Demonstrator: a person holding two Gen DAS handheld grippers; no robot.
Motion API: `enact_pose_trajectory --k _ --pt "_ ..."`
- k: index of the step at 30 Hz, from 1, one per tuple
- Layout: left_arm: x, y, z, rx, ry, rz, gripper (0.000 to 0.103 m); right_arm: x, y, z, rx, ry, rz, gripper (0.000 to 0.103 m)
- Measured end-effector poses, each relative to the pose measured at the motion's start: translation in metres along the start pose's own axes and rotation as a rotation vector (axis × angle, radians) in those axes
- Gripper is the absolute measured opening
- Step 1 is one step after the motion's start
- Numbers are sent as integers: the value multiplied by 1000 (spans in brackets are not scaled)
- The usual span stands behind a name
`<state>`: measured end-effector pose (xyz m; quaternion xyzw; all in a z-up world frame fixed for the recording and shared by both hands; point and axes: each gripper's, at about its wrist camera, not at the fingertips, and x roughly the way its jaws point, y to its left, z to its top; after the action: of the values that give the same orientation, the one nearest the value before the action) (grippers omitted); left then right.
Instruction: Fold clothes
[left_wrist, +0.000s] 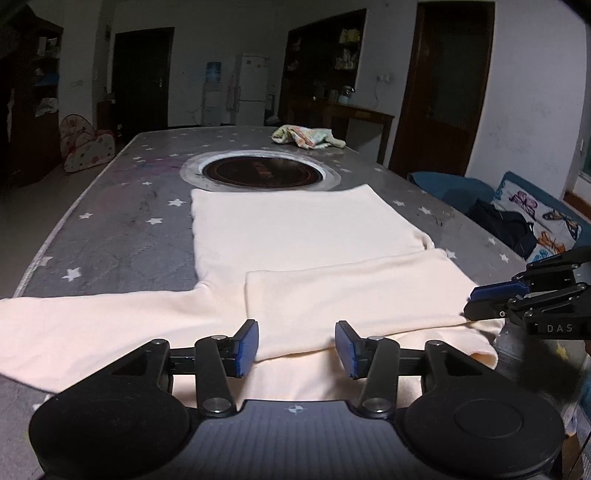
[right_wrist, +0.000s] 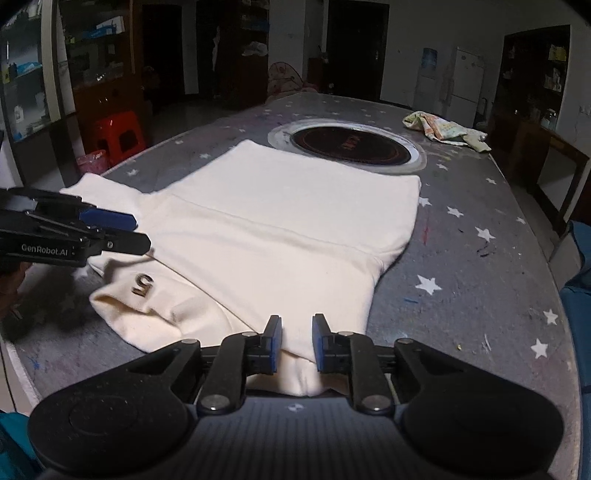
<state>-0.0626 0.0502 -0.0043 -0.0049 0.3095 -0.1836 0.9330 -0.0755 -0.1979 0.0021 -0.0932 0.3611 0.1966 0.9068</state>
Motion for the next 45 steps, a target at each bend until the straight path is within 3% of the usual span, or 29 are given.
enact_pose_trajectory --k 6,10,12,15,21,25,32,35,37,40,45 --pt "-14 11 -4 -37 -19 37 50 2 13 7 -20 -22 28 22" --pt "-32 29 -7 -85 -52 111 55 12 22 4 -50 11 31 22" --pt "-41 43 -8 -129 -76 169 57 10 24 6 -52 3 37 22" --pt "-52 66 -8 -200 -112 280 58 7 24 9 -45 -18 47 36" --pt "-60 117 -9 -347 -135 526 59 9 28 7 -43 -22 51 37" --pt "-54 145 -12 -426 -107 621 59 7 29 7 -41 -31 57 37" --pt "-42 172 -20 -551 -63 631 55 6 29 8 -36 -37 56 37" --pt "-42 172 -21 -568 -79 616 41 5 29 8 -31 -41 54 37" --pt "-44 170 -20 -562 -93 623 14 4 28 9 -21 -46 52 37" --pt "-49 170 -18 -586 -122 589 6 2 27 10 -6 -58 48 37" --pt "-62 147 -2 -560 -202 487 5 -3 28 9 8 -83 42 37"
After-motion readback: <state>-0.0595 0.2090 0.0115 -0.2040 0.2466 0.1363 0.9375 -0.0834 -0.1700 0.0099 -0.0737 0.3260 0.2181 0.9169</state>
